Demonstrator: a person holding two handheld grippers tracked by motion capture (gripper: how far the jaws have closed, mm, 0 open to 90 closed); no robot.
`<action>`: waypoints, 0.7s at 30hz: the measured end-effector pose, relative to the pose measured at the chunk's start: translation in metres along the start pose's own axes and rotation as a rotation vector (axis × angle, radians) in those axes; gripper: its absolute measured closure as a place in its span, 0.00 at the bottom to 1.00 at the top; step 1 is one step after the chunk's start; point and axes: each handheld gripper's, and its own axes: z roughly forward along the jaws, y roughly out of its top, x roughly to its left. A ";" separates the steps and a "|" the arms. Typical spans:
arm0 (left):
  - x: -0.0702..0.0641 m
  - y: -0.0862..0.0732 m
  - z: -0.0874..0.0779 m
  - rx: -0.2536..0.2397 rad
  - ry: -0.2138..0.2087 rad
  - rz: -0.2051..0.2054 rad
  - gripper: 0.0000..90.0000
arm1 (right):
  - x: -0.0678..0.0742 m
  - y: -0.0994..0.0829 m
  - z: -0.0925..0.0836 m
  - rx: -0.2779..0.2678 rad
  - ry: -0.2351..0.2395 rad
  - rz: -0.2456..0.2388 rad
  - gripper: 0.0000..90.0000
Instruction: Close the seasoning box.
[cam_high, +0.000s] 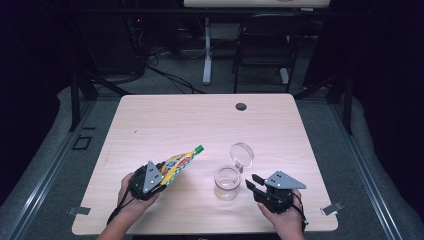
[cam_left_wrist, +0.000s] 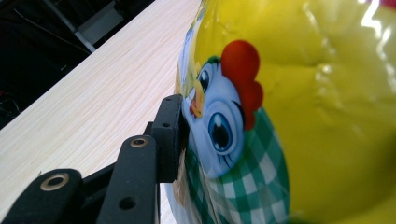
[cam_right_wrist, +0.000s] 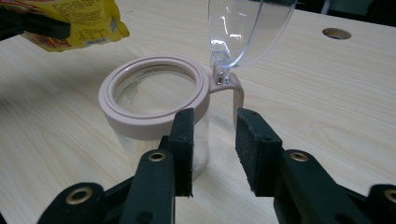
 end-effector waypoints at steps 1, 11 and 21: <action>-0.001 0.000 0.000 0.001 0.000 0.000 0.68 | 0.000 0.000 0.001 -0.002 0.001 0.000 0.76; -0.008 0.004 0.001 0.024 0.023 0.059 0.68 | 0.004 0.000 0.003 0.001 0.014 -0.017 0.76; -0.015 0.006 0.002 0.049 0.052 0.124 0.68 | 0.004 -0.001 0.003 0.002 0.017 -0.017 0.76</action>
